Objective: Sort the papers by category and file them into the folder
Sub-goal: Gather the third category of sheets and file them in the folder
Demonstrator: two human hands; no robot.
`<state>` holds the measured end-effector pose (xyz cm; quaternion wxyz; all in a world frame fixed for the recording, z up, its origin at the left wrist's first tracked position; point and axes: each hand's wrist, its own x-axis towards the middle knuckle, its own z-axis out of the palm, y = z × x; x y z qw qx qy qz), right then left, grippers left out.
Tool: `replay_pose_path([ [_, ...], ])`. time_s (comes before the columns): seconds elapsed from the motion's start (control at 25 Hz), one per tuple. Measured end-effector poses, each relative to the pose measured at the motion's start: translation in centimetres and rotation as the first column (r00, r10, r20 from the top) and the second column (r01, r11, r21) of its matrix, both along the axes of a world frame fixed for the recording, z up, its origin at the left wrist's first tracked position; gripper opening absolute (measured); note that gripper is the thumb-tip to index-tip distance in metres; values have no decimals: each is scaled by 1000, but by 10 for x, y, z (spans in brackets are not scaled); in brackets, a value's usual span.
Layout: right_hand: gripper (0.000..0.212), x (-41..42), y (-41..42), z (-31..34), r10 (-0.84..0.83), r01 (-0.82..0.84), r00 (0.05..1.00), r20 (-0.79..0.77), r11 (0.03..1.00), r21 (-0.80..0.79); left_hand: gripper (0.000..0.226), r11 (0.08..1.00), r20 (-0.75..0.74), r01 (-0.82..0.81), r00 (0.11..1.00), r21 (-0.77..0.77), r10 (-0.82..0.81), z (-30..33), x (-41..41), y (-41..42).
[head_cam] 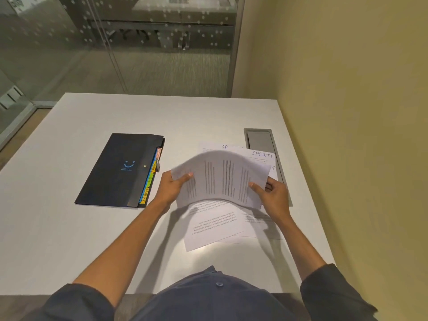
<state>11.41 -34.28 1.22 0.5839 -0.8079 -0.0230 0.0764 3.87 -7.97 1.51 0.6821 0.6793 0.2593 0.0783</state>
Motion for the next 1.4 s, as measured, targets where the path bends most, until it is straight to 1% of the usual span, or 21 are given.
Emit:
replay_pose_path([
  [0.08,31,1,-3,7,-18,19,999,48,1000,-12,23,999,-27,29,999,24,-28,-4,-2,-4],
  [0.16,27,7,-8,16,-37,40,995,95,999,-31,18,998,-25,43,999,49,-42,-5,-1,-8],
  [0.2,26,11,-11,21,-18,28,992,124,996,-80,16,997,-18,53,999,61,-52,-4,0,-9],
  [0.28,25,18,-14,34,96,-36,976,196,957,-287,16,992,5,73,997,98,-74,2,3,-10],
  [0.4,31,25,-4,57,353,-180,916,191,786,-591,18,978,51,120,990,170,-130,18,10,-13],
  [0.52,31,28,14,72,558,-282,814,160,620,-732,17,952,117,211,963,222,-241,47,18,-22],
  [0.6,22,30,22,78,625,-315,765,156,573,-757,15,926,131,254,945,280,-300,64,25,-22],
  [0.64,18,32,22,83,624,-343,768,145,591,-730,14,911,123,255,944,324,-308,70,29,-17],
  [0.72,18,38,15,88,568,-411,815,113,705,-578,16,892,124,195,956,408,-266,78,34,-5],
  [0.76,21,40,10,90,524,-432,846,98,782,-450,23,896,139,118,971,427,-194,78,37,2],
  [0.84,12,42,0,89,431,-426,902,27,898,-112,45,910,125,-86,991,405,38,73,38,11],
  [0.88,14,42,-2,86,385,-383,923,-22,922,51,58,922,83,-157,987,353,136,70,37,11],
  [0.92,20,41,-3,81,333,-317,940,-73,932,179,68,952,15,-177,984,250,179,68,36,8],
  [0.96,25,40,-2,75,278,-241,954,-113,934,263,75,983,-40,-157,986,97,162,64,34,5],
  [1.0,27,39,-1,69,217,-157,964,-155,932,327,73,993,-67,-95,994,-70,90,59,32,0],
  [1.04,28,36,1,65,169,-88,966,-194,925,369,63,980,-71,5,997,-199,-20,57,28,-6],
  [1.08,28,33,4,62,138,-34,962,-236,918,395,50,955,-46,109,991,-276,-126,56,23,-14],
  [1.12,27,29,5,59,119,0,956,-267,914,406,38,943,-31,176,981,-283,-192,55,19,-24],
  [1.2,23,25,7,54,72,49,955,-288,919,392,27,965,-12,172,984,-197,-178,55,11,-40],
  [1.28,17,26,8,57,-66,138,976,-207,924,357,19,989,10,115,993,-95,-114,57,5,-48],
  [1.4,23,43,6,70,-322,298,945,58,920,256,18,993,36,117,993,-25,-116,57,-2,-50],
])
